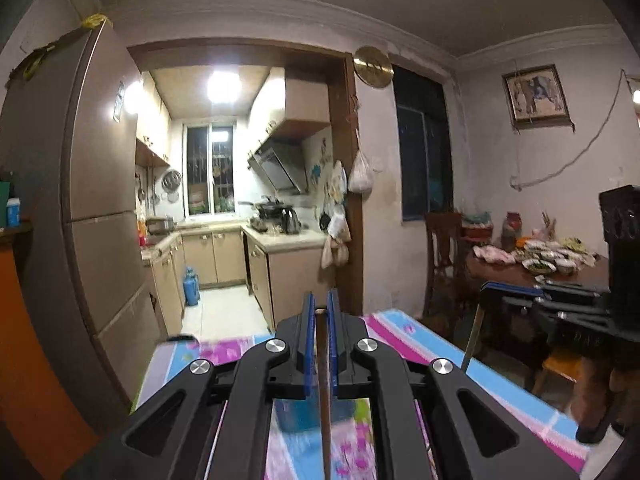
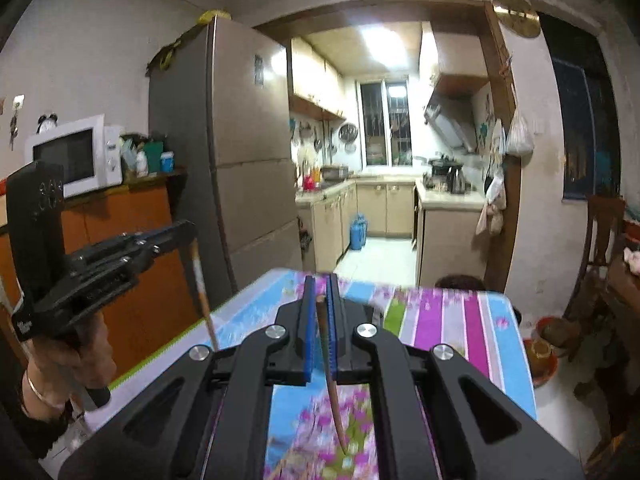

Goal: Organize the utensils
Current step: 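Lower both chopsticks into the blue holder and open both grippers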

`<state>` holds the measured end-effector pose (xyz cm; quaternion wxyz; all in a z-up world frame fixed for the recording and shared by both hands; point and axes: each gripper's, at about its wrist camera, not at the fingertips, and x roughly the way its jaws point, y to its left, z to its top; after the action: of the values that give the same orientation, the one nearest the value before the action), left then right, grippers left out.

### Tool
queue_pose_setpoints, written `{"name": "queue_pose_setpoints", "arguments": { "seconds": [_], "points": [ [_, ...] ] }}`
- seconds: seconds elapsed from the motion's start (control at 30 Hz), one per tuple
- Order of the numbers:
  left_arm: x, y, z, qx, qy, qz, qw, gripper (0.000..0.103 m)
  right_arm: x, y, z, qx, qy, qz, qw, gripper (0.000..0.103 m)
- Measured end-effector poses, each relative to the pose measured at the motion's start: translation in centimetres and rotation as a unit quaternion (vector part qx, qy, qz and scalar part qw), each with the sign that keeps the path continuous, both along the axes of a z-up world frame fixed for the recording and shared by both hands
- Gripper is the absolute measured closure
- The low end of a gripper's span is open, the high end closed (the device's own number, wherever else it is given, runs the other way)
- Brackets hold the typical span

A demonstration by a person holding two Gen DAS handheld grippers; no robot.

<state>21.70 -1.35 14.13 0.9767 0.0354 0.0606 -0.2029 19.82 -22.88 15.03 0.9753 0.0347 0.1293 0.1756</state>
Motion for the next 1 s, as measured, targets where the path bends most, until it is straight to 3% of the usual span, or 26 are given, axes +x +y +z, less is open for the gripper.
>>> {"name": "queue_pose_setpoints", "arguments": {
  "seconds": [0.27, 0.4, 0.57, 0.7, 0.8, 1.0],
  "points": [
    [8.1, -2.1, 5.6, -0.02, -0.054, 0.027, 0.998, 0.095, 7.5, -0.3, 3.5, 0.025, -0.038, -0.02, 0.999, 0.099],
    [11.5, -3.1, 6.2, -0.027, -0.065, 0.036, 0.9969, 0.096, 11.3, -0.5, 3.6, 0.036, -0.049, -0.032, 0.998, 0.099],
    [15.8, -3.8, 3.4, -0.027, -0.043, 0.038, 0.998, 0.096, 15.2, -0.2, 1.7, 0.047, -0.048, -0.038, 0.997, 0.099],
    [18.3, -3.8, 0.1, -0.016, -0.014, 0.045, 0.9988, 0.096, 18.0, 0.4, -1.0, 0.063, -0.021, -0.04, 0.997, 0.099],
    [19.3, -3.8, -3.0, -0.01, 0.011, 0.044, 0.9989, 0.096, 19.0, 0.9, -3.4, 0.068, 0.003, -0.042, 0.997, 0.099],
    [19.6, -3.5, -6.4, 0.003, 0.038, 0.054, 0.9978, 0.095, 18.8, 2.3, -6.4, 0.045, 0.033, -0.04, 0.998, 0.098]
  ]
}}
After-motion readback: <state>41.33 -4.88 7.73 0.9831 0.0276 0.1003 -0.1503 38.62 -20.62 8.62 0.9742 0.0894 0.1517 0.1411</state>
